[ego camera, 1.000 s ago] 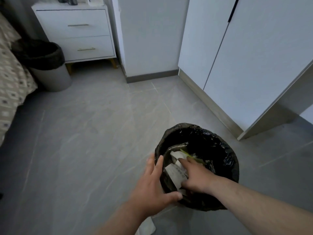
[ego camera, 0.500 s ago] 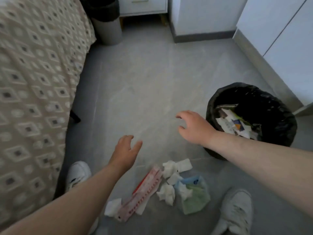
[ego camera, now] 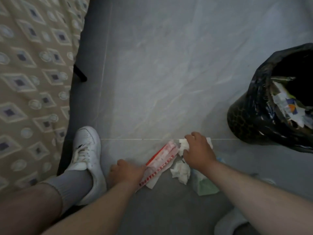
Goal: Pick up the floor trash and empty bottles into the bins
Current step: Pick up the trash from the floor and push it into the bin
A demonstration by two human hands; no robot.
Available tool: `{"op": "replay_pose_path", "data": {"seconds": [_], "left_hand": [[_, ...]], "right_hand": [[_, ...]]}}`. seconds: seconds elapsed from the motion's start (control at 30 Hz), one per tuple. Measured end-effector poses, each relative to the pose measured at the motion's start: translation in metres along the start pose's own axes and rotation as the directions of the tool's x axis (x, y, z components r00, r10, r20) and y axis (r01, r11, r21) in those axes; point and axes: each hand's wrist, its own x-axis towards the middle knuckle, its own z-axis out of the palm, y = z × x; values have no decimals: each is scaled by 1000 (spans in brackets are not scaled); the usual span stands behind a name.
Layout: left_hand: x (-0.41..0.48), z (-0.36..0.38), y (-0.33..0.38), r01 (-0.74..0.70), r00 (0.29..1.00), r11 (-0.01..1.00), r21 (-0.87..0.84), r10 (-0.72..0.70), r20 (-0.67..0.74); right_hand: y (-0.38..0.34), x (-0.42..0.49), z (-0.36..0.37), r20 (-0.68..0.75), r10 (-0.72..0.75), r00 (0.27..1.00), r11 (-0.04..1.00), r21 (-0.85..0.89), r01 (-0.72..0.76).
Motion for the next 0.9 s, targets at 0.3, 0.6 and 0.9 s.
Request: {"op": "replay_pose_path", "data": {"seconds": [0.3, 0.6, 0.9], "left_hand": [[0, 44, -13, -69, 997, 997, -33, 69, -19], [16, 28, -15, -235, 965, 927, -293, 260, 47], [4, -31, 39, -336, 932, 779, -530, 357, -67]], "right_hand": [[13, 18, 5, -34, 37, 999, 998, -53, -38], [11, 32, 6, 48, 81, 996, 982, 169, -88], [-11, 46, -73, -55, 131, 990, 868, 488, -88]]}}
